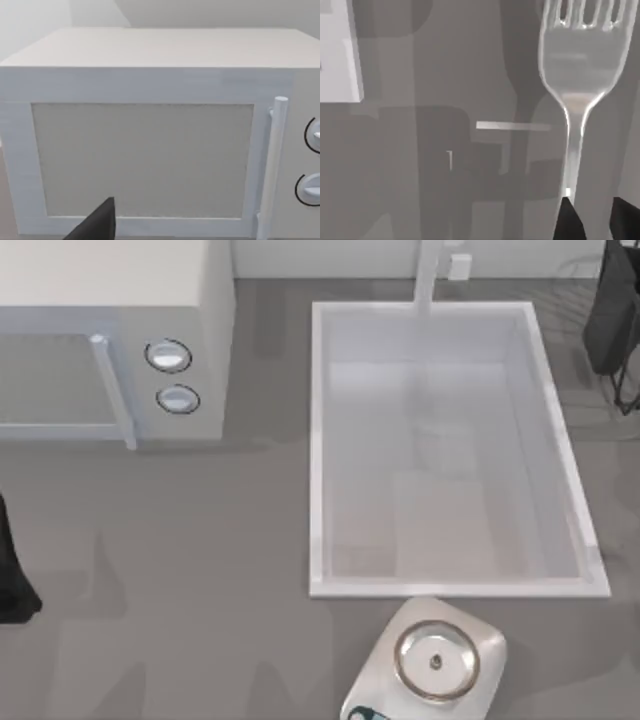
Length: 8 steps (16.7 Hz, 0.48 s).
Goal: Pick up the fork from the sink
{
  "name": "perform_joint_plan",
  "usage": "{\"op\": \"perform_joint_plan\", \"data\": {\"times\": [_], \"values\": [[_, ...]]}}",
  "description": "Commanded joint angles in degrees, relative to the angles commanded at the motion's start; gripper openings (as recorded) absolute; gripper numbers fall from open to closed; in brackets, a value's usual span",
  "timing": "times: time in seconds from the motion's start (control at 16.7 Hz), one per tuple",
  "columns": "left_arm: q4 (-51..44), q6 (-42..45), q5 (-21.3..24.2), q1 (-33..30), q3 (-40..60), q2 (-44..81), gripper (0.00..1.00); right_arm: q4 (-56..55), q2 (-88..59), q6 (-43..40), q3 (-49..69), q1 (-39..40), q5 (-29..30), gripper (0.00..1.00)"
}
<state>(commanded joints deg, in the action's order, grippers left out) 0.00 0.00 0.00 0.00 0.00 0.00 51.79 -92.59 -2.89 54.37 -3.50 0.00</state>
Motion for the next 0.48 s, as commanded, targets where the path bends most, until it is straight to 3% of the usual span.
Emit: {"op": "perform_joint_plan", "data": {"times": [0.48], "values": [[0.0,0.0,0.0,0.0,0.0,0.0,1.0,0.0,0.0,0.0,0.0,0.0,0.0,0.98]]}}
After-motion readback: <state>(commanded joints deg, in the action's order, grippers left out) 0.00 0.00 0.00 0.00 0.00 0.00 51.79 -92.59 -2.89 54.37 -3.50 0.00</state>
